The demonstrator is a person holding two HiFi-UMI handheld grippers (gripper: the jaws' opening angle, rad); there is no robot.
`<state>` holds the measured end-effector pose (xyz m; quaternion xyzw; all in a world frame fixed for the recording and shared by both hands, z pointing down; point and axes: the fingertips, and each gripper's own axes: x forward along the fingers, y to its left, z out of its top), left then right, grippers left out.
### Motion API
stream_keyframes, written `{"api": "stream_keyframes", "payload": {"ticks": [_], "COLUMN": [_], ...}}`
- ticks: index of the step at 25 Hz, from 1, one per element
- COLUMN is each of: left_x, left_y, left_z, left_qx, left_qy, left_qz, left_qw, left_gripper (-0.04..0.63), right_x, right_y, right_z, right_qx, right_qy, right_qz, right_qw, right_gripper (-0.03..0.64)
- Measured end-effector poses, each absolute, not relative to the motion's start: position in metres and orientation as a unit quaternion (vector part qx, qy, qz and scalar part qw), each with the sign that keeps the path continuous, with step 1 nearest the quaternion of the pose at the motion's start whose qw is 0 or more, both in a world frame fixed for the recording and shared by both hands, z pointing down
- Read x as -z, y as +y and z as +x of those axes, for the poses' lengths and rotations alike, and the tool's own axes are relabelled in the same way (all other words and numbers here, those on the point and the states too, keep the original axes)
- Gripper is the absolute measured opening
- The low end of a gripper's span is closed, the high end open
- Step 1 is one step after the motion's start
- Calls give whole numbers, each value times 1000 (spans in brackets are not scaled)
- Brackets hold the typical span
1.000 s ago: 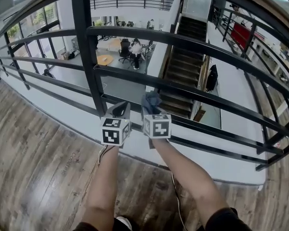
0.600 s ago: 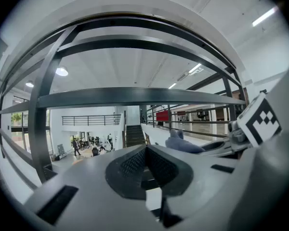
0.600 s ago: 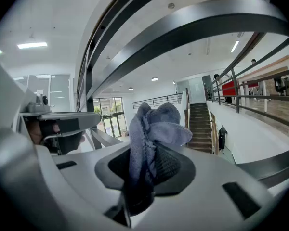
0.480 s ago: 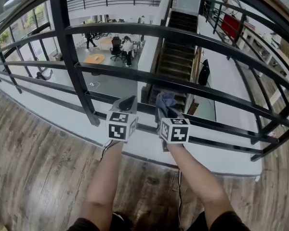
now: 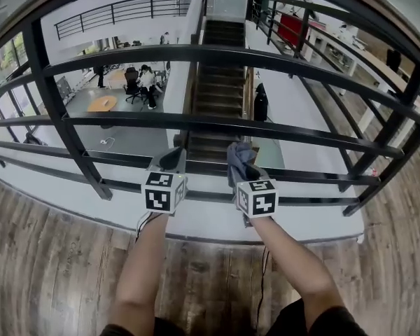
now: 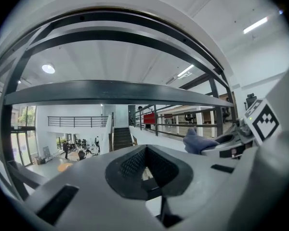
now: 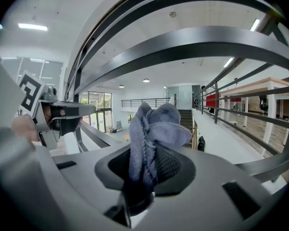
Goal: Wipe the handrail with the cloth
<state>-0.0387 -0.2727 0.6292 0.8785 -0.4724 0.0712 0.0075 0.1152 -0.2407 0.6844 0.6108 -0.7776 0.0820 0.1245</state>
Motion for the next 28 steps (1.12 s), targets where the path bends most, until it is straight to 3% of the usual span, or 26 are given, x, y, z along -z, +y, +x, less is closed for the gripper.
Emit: {"api": "stream_keyframes", "payload": {"ticks": [18, 28], "left_x": [-628, -640], "left_y": [-198, -184], "left_z": [170, 231], "left_qx": [-60, -44], "left_qy": [-325, -287], "left_qz": [943, 956], "left_qw": [27, 30], "left_gripper": [0, 0], "right_x": [-684, -684], "right_y": [-181, -145], "right_z": [338, 479], "right_qx": [-75, -73], "right_qy": [-703, -643], "right_qz": [692, 744], "right_qw": [148, 168], "right_gripper": [97, 97]}}
